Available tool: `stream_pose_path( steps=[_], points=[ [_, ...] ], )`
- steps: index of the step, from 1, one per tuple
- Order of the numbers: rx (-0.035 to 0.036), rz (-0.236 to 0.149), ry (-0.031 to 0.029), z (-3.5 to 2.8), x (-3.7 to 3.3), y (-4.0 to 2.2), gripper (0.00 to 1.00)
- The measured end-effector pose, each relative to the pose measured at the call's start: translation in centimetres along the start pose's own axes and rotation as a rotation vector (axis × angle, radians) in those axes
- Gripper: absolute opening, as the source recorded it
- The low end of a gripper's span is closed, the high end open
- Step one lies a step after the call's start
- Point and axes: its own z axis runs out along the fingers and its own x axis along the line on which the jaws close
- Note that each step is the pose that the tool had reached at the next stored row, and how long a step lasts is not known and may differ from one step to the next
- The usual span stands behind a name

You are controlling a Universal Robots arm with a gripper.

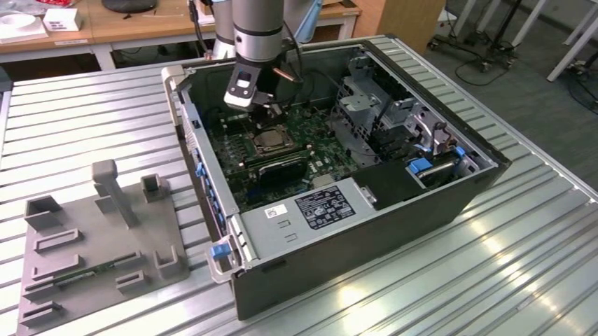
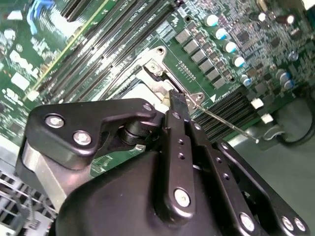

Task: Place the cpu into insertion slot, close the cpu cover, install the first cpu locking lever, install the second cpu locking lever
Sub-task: 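Close the cpu cover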

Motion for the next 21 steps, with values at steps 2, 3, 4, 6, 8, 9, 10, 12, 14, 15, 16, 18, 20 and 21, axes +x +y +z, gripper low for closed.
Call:
stream_pose_path(
  steps=[2, 3, 4, 6, 8, 9, 10, 12, 14, 15, 16, 18, 20, 21],
  points=[
    [-0.0004, -0.036, 0.0004, 0.03, 0.0, 0.0, 0.11],
    [-0.0005, -0.056, 0.0006, 0.04, 0.0, 0.0, 0.11],
    [-0.0007, -0.072, 0.0007, 0.05, 0.0, 0.0, 0.11],
    [-0.001, -0.109, 0.0008, 0.06, 0.0, 0.0, 0.11],
    [-0.001, -0.139, 0.0001, 0.07, 0.0, 0.0, 0.11],
    [-0.0009, -0.152, -0.0004, 0.07, 0.0, 0.0, 0.11],
    [-0.0009, -0.16, -0.0006, 0.07, 0.0, -0.01, 0.11],
    [-0.0009, -0.165, -0.0006, 0.07, 0.0, -0.01, 0.11],
    [-0.0009, -0.165, -0.0007, 0.07, 0.0, -0.01, 0.11],
    [-0.0009, -0.165, -0.0007, 0.07, 0.0, -0.01, 0.11],
    [-0.0009, -0.165, -0.0006, 0.07, 0.0, -0.01, 0.11],
    [-0.0009, -0.165, -0.0007, 0.07, 0.0, -0.01, 0.11],
    [-0.001, -0.17, -0.0006, 0.07, 0.0, -0.01, 0.11],
    [-0.0013, -0.186, -0.0003, 0.08, 0.0, -0.01, 0.11]
  ],
)
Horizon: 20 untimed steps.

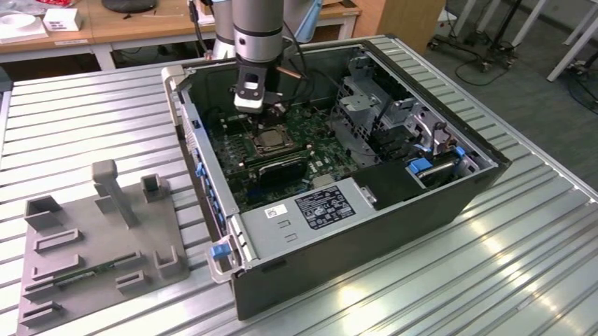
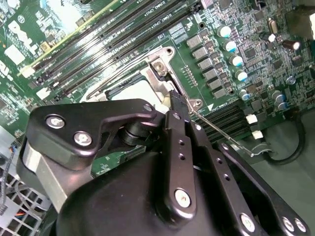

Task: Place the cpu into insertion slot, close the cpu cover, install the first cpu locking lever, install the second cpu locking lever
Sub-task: 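Close the cpu cover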

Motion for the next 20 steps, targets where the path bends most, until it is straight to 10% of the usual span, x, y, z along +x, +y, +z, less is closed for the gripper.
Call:
stream_pose_path(
  steps=[20],
  points=[
    [-0.006, -0.365, 0.0057, 0.2, 0.0, 0.0, 0.11]
  ],
)
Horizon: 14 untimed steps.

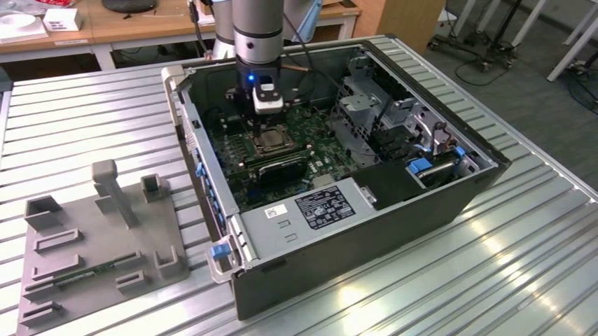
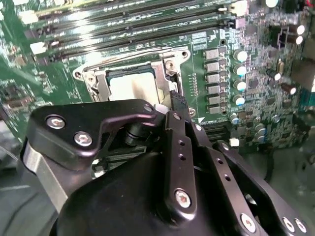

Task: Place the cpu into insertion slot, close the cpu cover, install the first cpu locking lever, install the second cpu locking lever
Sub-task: 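Close the cpu cover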

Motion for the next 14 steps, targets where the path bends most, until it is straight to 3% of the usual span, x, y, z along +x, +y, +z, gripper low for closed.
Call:
stream_pose_path(
  steps=[14],
  points=[
    [-0.0044, -0.254, 0.0036, 0.15, 0.0, -0.01, 0.11]
  ],
)
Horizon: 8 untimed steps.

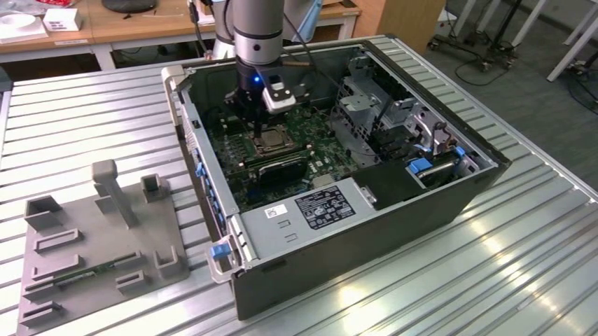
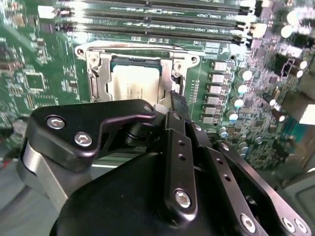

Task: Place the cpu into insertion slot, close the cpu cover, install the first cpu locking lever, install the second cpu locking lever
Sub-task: 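Close the cpu cover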

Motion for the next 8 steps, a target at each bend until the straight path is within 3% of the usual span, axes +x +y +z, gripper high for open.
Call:
stream_pose_path(
  steps=[8],
  points=[
    [-0.0027, -0.145, 0.0018, 0.1, 0.0, 0.0, 0.11]
  ],
)
